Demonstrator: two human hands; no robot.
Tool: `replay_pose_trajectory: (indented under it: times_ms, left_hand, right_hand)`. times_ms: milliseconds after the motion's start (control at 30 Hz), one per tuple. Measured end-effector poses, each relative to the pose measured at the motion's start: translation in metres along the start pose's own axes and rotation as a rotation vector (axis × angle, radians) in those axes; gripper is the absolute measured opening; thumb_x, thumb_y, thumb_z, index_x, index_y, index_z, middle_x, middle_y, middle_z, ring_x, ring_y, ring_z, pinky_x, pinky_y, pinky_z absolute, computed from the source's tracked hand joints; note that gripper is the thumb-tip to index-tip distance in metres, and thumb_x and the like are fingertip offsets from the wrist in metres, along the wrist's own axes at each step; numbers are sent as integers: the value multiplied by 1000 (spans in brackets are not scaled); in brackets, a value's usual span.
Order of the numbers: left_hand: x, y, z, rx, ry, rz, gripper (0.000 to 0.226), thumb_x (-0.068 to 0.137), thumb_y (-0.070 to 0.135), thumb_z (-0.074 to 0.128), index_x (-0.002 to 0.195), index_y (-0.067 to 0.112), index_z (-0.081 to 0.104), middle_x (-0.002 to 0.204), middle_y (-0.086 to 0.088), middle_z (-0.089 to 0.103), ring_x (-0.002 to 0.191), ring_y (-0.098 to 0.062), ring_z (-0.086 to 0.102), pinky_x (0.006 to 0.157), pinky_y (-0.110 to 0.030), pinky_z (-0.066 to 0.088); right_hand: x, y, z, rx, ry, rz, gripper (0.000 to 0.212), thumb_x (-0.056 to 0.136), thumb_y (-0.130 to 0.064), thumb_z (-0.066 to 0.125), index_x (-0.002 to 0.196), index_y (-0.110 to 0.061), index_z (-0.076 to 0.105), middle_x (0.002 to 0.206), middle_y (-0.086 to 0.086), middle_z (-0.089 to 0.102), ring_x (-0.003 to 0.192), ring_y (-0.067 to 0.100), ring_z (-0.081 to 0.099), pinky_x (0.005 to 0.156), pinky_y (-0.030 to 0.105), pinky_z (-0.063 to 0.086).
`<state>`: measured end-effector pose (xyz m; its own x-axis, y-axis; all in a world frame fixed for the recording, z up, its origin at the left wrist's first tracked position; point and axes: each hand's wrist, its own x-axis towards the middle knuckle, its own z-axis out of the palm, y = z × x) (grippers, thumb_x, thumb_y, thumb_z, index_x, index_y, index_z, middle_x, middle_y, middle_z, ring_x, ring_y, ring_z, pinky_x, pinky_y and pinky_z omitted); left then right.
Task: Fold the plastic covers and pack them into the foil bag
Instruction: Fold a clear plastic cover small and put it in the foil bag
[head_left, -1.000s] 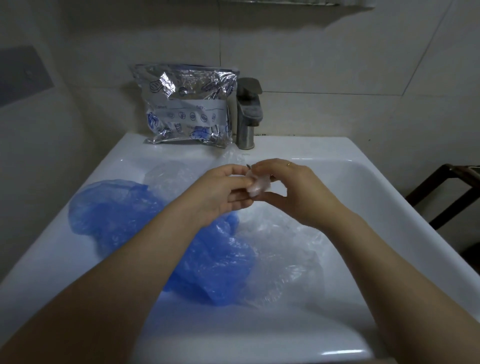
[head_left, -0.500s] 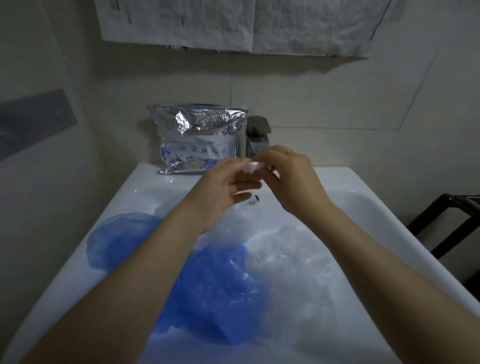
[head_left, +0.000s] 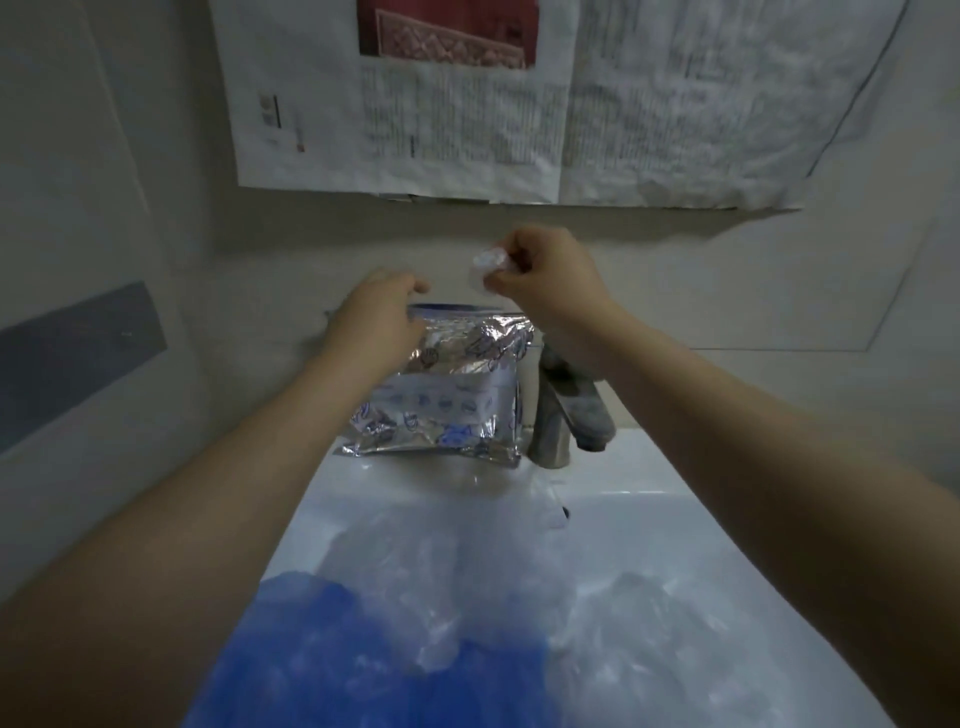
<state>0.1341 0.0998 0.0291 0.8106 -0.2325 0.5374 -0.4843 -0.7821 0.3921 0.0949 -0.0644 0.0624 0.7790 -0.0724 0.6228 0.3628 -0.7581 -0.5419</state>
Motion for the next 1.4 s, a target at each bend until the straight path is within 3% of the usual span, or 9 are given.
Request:
replay_pose_trajectory:
  times_ms: [133, 400, 667, 733, 900, 1033, 1233, 1300, 1400]
  left_hand:
    - [11, -9, 13, 144, -70, 40, 45, 85, 20, 64, 128, 14, 52, 126, -11, 56, 114, -30, 52, 91, -38, 45]
    - [7, -4, 26, 241, 10, 63, 20, 90, 14, 54, 106, 9, 65, 106, -17, 59, 98, -36, 57, 72, -39, 44]
    - [-9, -10, 32, 37, 95, 103, 20, 85, 3, 57, 101, -1, 67, 103, -21, 61, 96, -35, 56, 80, -38, 41]
    - [-8, -11, 30, 12, 83, 95, 18, 85, 5, 57, 99, 0, 68, 100, -21, 63, 94, -34, 57, 77, -37, 40]
    - [-3, -10, 25, -6, 47, -10, 19, 91, 18, 54, 94, 6, 68, 92, -20, 65, 87, -35, 60, 72, -37, 46]
    - [1, -7, 28, -7, 99, -67, 23, 91, 16, 53, 112, 8, 60, 116, -18, 56, 100, -34, 57, 84, -39, 45]
    - [-18, 3, 29, -214, 201, -83, 40, 89, 4, 53, 128, 11, 49, 135, -11, 38, 92, -29, 58, 90, -37, 46]
    - [-29, 7, 28, -236, 169, -83, 38, 87, 5, 54, 125, 8, 52, 132, -13, 42, 96, -28, 56, 89, -29, 41]
    - [-46, 15, 27, -263, 140, -100, 32, 86, 5, 53, 118, 7, 56, 126, -12, 51, 105, -25, 53, 82, -22, 35]
  right_hand:
    - [27, -4, 15, -151, -61, -46, 19, 81, -13, 65, 99, -8, 67, 96, 8, 66, 83, 18, 52, 61, 24, 30]
    - [40, -4, 46, -292, -216, -124, 22, 85, -6, 55, 106, -9, 60, 108, 9, 63, 99, 26, 57, 75, 31, 43]
    - [30, 0, 61, -596, -698, -3, 31, 100, -21, 38, 106, -1, 61, 77, 7, 51, 76, 21, 47, 62, 26, 35]
    - [28, -1, 59, -599, -757, 10, 32, 101, -21, 34, 109, -3, 59, 83, 7, 55, 73, 19, 45, 70, 30, 37]
    - [15, -10, 39, -576, -513, -239, 28, 98, -21, 40, 97, -4, 62, 89, 12, 57, 81, 25, 50, 62, 30, 32]
    - [-20, -16, 9, -415, -291, -426, 21, 93, -10, 49, 102, -5, 66, 98, 12, 66, 89, 26, 58, 77, 33, 42]
    - [-98, -6, -16, -458, -672, -110, 18, 93, -16, 52, 88, -5, 66, 83, 9, 68, 75, 21, 64, 72, 27, 49]
    - [-132, 8, -6, -450, -754, 60, 19, 93, -20, 53, 84, -6, 62, 90, 16, 68, 85, 27, 64, 72, 28, 45]
    - [-169, 47, 23, -543, -723, 276, 26, 92, -28, 54, 103, -5, 57, 112, 18, 57, 110, 32, 49, 84, 31, 39]
